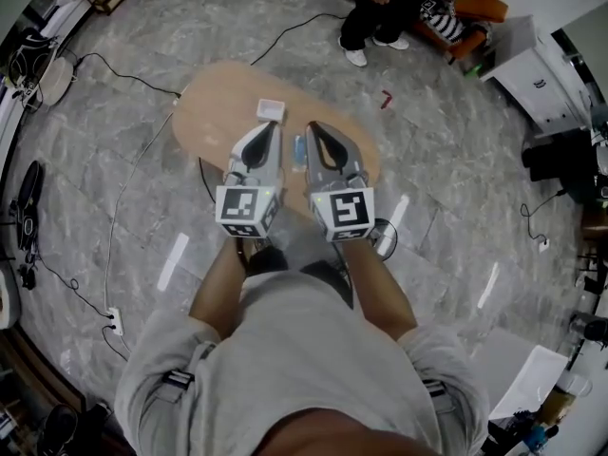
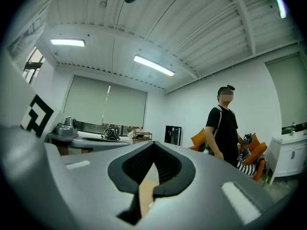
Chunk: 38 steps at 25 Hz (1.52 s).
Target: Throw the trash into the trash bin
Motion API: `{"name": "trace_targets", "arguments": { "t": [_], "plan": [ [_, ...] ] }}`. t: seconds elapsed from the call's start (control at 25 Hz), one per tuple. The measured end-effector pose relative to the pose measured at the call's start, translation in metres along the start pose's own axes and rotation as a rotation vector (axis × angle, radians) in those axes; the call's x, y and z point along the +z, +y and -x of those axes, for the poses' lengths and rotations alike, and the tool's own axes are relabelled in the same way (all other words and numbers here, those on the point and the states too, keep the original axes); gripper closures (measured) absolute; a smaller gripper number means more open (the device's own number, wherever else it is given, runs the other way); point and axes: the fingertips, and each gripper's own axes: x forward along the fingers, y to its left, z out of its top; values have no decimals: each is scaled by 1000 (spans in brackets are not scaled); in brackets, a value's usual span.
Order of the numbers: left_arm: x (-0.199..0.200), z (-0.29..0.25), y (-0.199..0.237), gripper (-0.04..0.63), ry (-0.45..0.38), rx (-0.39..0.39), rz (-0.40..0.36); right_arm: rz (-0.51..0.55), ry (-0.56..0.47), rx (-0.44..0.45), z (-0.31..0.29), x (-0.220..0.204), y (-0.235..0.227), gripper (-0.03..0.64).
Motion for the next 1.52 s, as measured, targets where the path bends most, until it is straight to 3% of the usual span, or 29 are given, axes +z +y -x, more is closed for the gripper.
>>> {"name": "trace_targets", "arguments": {
  "t": [0.32, 0.52, 0.76, 1.04, 1.2, 1.52],
  "plan": [
    [8, -13, 52, 577, -23, 17, 16, 5, 36, 25, -47, -5, 17, 609],
    [-8, -41, 74, 577, 16, 39, 24, -15, 60, 26, -81, -21, -7, 609],
    [-23, -80, 112, 577, 61, 119, 35, -45, 30, 75, -132, -34, -25, 609],
    [-38, -133, 125, 577, 108, 112, 19, -89, 41, 76, -177, -52, -64, 609],
    [-64, -148, 142, 577, 144, 121, 26, -123, 97, 80, -197, -92, -70, 609],
    [-153, -137, 193, 577, 292, 148, 99, -162, 280, 108, -218, -193, -34, 609]
  ]
}}
